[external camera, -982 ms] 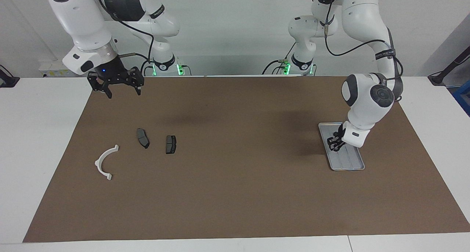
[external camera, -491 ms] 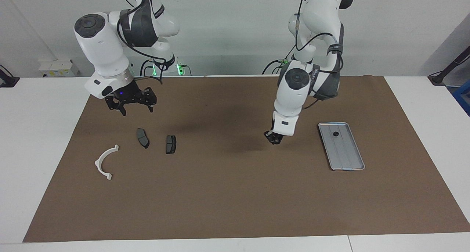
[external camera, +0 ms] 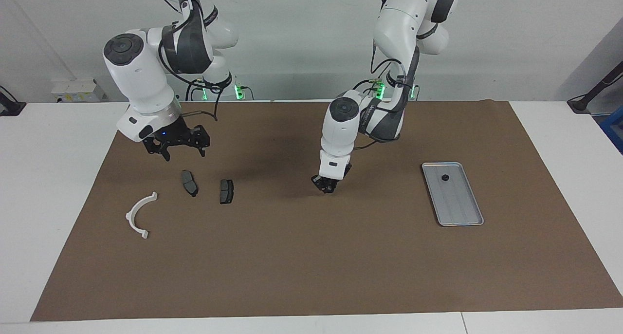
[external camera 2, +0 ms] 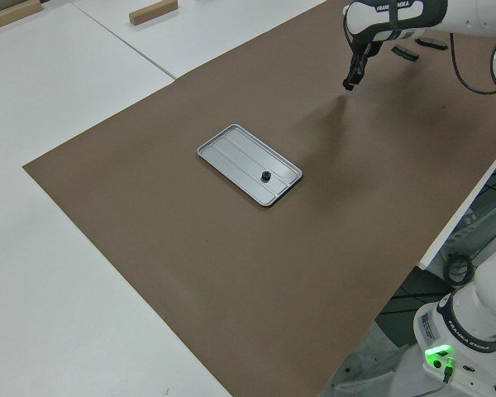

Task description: Place bearing gear from tray to pile

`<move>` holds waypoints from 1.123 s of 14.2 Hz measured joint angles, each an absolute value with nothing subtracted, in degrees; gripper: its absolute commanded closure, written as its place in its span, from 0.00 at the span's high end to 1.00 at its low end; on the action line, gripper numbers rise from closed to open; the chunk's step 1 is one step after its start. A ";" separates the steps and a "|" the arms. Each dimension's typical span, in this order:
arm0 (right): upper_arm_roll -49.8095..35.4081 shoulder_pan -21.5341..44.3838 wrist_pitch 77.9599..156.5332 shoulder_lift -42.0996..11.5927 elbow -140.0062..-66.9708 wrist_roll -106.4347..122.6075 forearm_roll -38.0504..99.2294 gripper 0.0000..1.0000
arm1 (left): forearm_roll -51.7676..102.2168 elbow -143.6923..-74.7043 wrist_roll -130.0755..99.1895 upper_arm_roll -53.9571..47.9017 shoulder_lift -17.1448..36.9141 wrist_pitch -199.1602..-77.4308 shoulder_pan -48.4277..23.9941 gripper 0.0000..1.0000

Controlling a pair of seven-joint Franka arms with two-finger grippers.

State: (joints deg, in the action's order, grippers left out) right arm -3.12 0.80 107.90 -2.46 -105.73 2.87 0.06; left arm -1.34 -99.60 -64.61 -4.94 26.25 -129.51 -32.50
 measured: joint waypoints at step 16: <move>-3.10 4.94 108.44 -2.50 -105.75 -6.03 0.21 1.00 | -2.01 -113.88 -44.98 -3.06 9.80 -121.93 -21.47 1.00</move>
